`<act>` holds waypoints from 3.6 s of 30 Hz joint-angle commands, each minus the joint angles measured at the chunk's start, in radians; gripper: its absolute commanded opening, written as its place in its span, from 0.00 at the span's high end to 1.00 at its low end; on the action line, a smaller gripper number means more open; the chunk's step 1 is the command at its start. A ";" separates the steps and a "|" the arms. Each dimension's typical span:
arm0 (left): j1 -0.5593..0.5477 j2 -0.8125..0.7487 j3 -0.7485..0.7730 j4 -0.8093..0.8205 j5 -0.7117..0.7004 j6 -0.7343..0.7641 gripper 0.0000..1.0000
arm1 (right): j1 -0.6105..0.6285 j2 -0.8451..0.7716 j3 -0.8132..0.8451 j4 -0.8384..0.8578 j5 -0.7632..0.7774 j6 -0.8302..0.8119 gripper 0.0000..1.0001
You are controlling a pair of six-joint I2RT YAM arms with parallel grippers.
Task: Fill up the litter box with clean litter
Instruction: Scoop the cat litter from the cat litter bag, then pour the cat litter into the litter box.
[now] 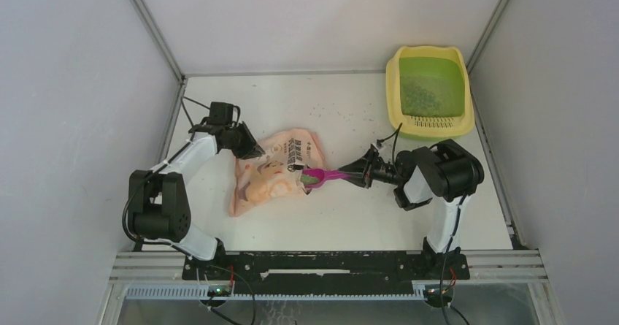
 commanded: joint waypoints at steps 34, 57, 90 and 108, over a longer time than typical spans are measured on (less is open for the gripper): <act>-0.023 -0.047 0.092 -0.044 0.024 -0.015 0.81 | -0.381 -0.270 -0.189 0.080 -0.253 -0.056 1.00; -0.171 -0.132 0.060 -0.060 0.068 0.034 0.75 | -0.924 -0.287 0.197 0.064 -0.127 0.321 1.00; -0.267 -0.260 0.189 -0.136 0.121 0.100 0.00 | -0.600 -0.120 1.206 -1.822 0.730 -1.060 1.00; -0.351 -0.297 0.191 -0.172 0.043 0.087 0.00 | -0.282 -0.346 1.185 -1.762 1.520 -1.545 1.00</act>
